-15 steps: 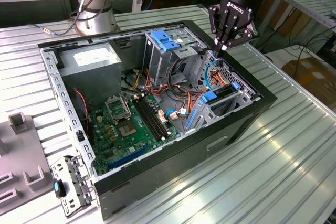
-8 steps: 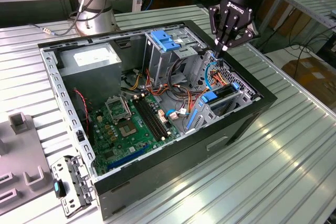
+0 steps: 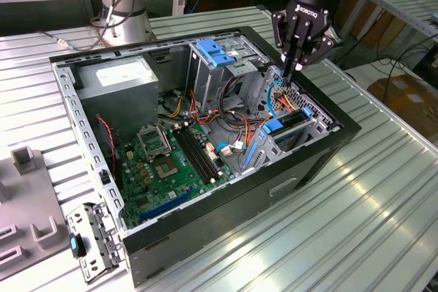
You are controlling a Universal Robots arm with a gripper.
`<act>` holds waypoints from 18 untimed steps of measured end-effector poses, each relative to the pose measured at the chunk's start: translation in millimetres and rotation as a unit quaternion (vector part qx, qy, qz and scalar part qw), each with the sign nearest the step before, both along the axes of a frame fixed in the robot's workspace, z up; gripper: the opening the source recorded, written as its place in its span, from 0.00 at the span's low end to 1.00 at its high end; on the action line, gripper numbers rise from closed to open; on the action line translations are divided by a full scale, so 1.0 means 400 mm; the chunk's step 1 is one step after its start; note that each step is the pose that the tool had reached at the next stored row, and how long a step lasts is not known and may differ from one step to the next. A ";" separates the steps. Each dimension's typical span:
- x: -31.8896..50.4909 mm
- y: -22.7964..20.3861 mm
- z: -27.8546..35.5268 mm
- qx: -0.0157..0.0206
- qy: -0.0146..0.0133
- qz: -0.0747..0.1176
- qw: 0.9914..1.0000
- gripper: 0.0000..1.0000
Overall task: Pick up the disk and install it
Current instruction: 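Insert the second disk wire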
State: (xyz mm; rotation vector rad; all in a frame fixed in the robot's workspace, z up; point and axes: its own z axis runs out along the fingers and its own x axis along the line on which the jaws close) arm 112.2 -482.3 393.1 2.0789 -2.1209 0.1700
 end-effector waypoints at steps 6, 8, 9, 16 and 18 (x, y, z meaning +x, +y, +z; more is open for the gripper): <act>0.002 0.014 -0.015 -0.014 0.000 0.000 1.000 0.24; 0.003 0.015 -0.023 -0.022 0.000 0.000 1.000 0.24; 0.003 0.015 -0.025 -0.025 0.000 0.000 1.000 0.24; 0.003 0.016 -0.048 -0.047 0.000 0.000 0.999 0.24; 0.003 0.016 -0.057 -0.049 0.000 0.000 0.999 0.24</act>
